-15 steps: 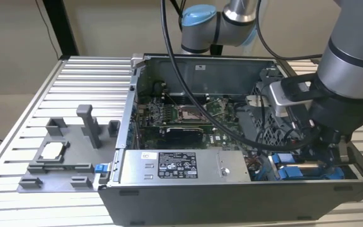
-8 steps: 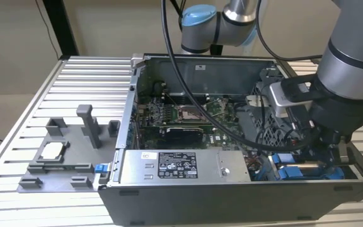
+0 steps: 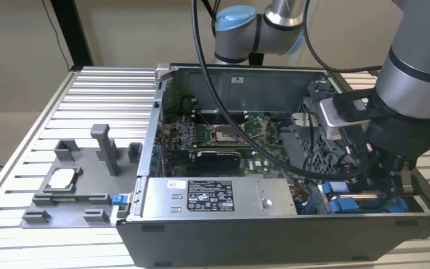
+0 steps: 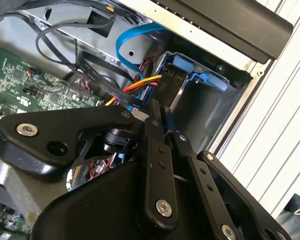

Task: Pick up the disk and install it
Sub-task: 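Insert the first disk wire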

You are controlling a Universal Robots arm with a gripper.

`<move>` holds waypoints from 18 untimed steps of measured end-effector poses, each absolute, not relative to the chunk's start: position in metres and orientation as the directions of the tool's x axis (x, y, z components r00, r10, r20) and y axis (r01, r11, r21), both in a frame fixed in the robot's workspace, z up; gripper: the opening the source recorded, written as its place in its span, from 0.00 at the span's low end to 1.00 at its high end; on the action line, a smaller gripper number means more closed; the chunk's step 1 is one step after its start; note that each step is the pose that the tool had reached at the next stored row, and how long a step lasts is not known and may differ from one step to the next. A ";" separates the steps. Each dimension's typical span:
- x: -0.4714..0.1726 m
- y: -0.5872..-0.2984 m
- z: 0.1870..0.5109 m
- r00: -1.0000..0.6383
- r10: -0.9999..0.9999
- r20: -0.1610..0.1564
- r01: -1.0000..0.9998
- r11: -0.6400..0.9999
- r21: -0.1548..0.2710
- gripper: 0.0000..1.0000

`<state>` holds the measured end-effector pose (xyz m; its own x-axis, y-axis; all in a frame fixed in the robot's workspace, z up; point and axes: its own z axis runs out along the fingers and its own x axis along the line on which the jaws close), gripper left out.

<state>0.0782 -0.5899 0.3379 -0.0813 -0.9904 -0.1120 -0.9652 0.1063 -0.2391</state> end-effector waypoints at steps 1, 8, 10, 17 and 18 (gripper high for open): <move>0.078 -0.590 0.338 -0.081 -0.990 -0.112 -0.965 0.106 -0.239 0.00; 0.078 -0.590 0.338 -0.082 -0.991 -0.110 -0.965 0.106 -0.239 0.00; 0.078 -0.590 0.338 -0.082 -0.991 -0.109 -0.965 0.106 -0.239 0.00; 0.078 -0.590 0.339 -0.082 -0.991 -0.107 -0.965 0.105 -0.239 0.00; 0.078 -0.590 0.339 -0.082 -0.991 -0.106 -0.965 0.105 -0.240 0.00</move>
<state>0.0782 -0.5899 0.3393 -0.0817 -0.9910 -0.1062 -0.9652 0.1053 -0.2396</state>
